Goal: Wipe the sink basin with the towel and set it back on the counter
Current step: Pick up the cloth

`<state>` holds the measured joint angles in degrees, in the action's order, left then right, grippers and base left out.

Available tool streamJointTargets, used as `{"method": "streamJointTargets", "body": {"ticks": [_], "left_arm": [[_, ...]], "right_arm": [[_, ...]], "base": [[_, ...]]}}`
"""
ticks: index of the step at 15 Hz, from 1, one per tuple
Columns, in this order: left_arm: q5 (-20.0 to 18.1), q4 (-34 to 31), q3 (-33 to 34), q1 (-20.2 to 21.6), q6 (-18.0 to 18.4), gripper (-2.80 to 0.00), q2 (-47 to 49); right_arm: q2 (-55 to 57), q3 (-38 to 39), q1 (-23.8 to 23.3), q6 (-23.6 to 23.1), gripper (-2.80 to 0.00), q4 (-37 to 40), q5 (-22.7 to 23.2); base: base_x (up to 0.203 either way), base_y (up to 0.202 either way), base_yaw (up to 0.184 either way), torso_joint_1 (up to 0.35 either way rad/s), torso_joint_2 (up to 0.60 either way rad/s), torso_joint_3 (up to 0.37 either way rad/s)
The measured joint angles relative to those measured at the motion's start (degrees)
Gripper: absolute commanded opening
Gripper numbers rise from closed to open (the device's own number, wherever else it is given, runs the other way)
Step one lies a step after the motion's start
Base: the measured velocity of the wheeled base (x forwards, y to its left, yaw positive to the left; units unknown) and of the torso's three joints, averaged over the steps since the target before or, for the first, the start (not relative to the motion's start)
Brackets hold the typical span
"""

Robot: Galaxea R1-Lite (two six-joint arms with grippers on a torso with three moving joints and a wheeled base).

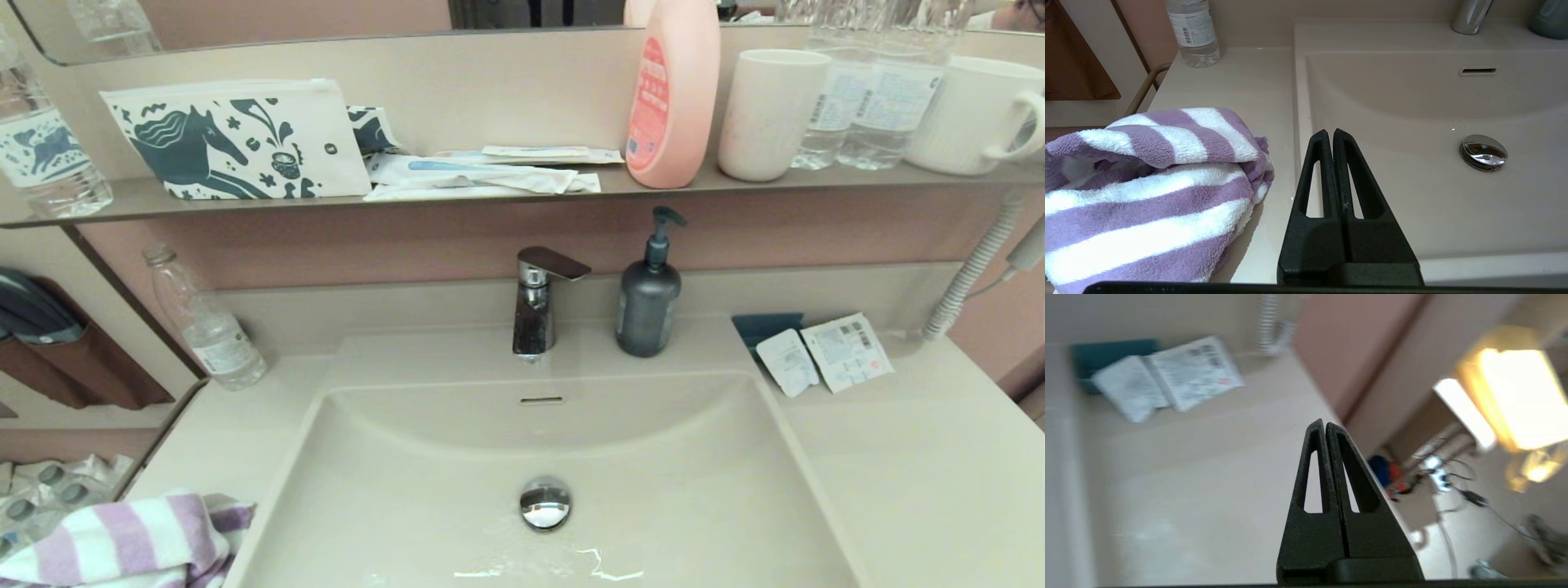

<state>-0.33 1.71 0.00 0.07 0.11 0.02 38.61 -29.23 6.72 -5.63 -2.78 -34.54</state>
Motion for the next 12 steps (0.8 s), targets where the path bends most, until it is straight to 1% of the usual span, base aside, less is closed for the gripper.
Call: {"method": "streamJointTargets", "body": {"ticks": [2, 4, 6, 8, 10, 11, 12], "left_arm": [[0.0, 0.0, 0.0, 0.0, 0.0, -2.8, 0.0], [0.0, 0.0, 0.0, 0.0, 0.0, -2.8, 0.0], [0.0, 0.0, 0.0, 0.0, 0.0, -2.8, 0.0], [0.0, 0.0, 0.0, 0.0, 0.0, -2.8, 0.0], [0.0, 0.0, 0.0, 0.0, 0.0, -2.8, 0.0], [0.0, 0.0, 0.0, 0.0, 0.0, -2.8, 0.0], [0.0, 0.0, 0.0, 0.0, 0.0, -2.8, 0.0]], "right_arm": [[-8.2, 0.3, -3.4, -2.8, -2.8, 5.1, 0.4], [-15.9, 1.2, -5.0, -5.3, -2.8, 9.6, 0.8], [-22.3, 1.9, -6.2, -6.6, -2.8, 15.0, 0.9], [-27.6, 3.1, -6.7, -7.0, -2.8, 17.5, 2.0], [-32.3, 4.8, -6.8, -5.9, -2.8, 17.6, 8.0], [-34.5, 6.5, -6.8, -4.2, -2.8, 17.7, 12.8], [-35.9, 7.8, -6.8, -1.1, -2.8, 17.7, 17.0]], "base": [[0.0, 0.0, 0.0, 0.0, 0.0, 0.0], [0.0, 0.0, 0.0, 0.0, 0.0, 0.0], [0.0, 0.0, 0.0, 0.0, 0.0, 0.0], [0.0, 0.0, 0.0, 0.0, 0.0, 0.0], [0.0, 0.0, 0.0, 0.0, 0.0, 0.0], [0.0, 0.0, 0.0, 0.0, 0.0, 0.0], [0.0, 0.0, 0.0, 0.0, 0.0, 0.0]]}}
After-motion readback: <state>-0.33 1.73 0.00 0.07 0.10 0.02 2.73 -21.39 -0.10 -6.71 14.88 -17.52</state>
